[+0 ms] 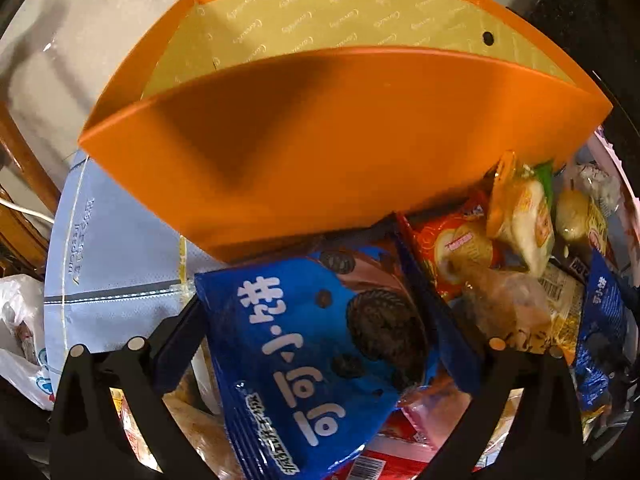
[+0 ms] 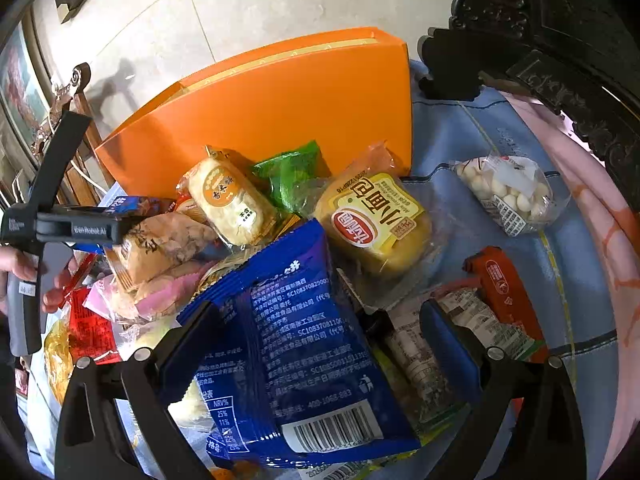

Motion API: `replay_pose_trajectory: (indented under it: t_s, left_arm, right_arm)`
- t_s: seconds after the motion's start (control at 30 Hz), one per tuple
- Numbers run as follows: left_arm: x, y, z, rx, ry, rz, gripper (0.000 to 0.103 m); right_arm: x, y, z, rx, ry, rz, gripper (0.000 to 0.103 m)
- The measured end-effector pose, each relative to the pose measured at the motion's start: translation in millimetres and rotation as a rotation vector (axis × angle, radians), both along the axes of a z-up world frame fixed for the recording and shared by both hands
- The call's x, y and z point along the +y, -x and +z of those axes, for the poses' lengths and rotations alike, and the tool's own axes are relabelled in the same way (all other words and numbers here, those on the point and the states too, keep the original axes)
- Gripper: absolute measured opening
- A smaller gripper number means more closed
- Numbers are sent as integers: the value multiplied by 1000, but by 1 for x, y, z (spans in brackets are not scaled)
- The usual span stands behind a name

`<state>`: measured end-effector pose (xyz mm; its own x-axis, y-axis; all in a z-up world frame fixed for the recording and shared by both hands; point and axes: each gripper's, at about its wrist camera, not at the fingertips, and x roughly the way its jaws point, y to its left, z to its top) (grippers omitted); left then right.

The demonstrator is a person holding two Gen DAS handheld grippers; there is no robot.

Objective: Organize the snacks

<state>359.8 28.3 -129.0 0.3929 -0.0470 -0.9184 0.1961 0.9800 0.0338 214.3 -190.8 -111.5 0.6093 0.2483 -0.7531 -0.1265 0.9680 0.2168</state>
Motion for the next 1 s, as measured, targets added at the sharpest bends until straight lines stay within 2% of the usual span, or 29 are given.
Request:
replay_pose_trajectory:
  t_s: [0.03,0.07,0.1,0.17,0.2,0.23,0.33,0.4,0.5,0.57,0.77,1.0]
  left_arm:
    - [1,0,1,-8,-1,5,94]
    - [1,3,3,-18,-8,8,81]
    - [3,5,8,-40,-15,10,74]
    - [4,11,16,-46,38,-20,41]
    - [3,13,20,-36,73,-25,35]
    - [1,15,21,-32,73,-31,29]
    - [-6,23,20,-47,29,-62,27]
    - [-6,39,24,-46,54,-71,27]
    - [2,49,36,-49,144,-64,27]
    - [12,56,43,-67,160,-58,27]
    - [29,65,74,-101,214,-27,27]
    - [23,69,90,-145,247,-54,27]
  right_arm:
    - [1,2,1,-9,-25,21,69]
    - [1,4,5,-20,-46,14,50]
    - [3,7,8,-29,-31,3,47]
    - [10,12,11,-47,16,15,39]
    - [13,15,13,-60,26,12,34]
    - [14,18,16,-73,27,6,30]
    - [15,31,29,-106,-20,17,24]
    - [11,33,30,-95,-47,1,24]
    - [-1,36,29,-90,-104,-34,24]
    - [-4,40,31,-95,-136,-30,22]
    - [-7,44,55,-147,-135,-47,20]
    - [-9,48,80,-206,-138,-52,19]
